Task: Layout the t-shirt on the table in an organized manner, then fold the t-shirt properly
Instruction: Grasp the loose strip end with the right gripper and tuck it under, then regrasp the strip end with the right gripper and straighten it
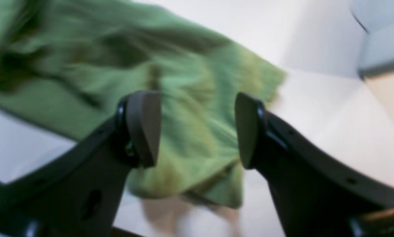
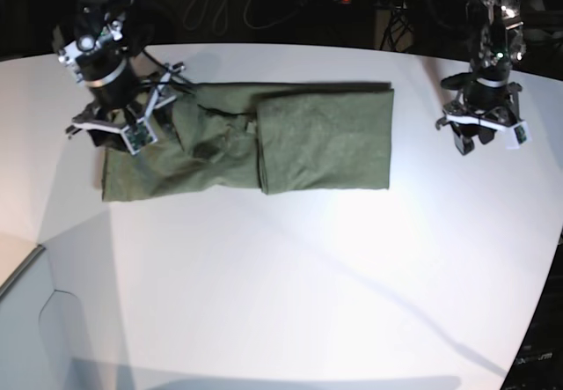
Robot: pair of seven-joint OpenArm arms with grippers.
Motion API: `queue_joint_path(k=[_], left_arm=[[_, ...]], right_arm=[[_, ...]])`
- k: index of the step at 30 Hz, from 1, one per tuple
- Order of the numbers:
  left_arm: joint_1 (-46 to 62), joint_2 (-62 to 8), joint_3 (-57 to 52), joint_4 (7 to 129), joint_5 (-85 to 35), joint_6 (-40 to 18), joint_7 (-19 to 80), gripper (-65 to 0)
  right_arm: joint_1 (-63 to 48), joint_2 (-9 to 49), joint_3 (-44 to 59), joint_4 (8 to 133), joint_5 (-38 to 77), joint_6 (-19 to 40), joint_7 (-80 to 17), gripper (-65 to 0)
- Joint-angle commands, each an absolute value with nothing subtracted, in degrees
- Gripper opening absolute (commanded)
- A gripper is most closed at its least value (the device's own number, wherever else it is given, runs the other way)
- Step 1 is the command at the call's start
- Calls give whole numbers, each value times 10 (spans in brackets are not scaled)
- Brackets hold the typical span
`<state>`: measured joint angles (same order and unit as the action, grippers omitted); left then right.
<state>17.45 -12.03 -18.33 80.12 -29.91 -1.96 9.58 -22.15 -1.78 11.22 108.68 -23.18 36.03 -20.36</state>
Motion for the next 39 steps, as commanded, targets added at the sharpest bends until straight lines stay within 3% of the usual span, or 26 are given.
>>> queue_joint_path(k=[1, 19, 21, 23, 27, 39], left_arm=[[173, -126, -187, 809, -301, -23, 82, -370], [178, -124, -187, 808, -301, -23, 82, -370], [178, -124, -187, 808, -301, -23, 82, -370], [178, -124, -187, 808, -301, -23, 82, -370], [179, -126, -187, 808, -301, -23, 81, -370], [180, -126, -187, 808, -301, -23, 80, -370]], right_arm=[[-233, -15, 101, 1098, -225, 364, -192, -289], [-243, -13, 85, 1011, -225, 364, -191, -301], [-231, -13, 85, 999, -225, 364, -191, -347], [-226, -13, 86, 989, -225, 364, -191, -432], [-220, -13, 86, 990, -225, 364, -191, -650], [-179, 4, 87, 1011, -226, 364, -194, -650]])
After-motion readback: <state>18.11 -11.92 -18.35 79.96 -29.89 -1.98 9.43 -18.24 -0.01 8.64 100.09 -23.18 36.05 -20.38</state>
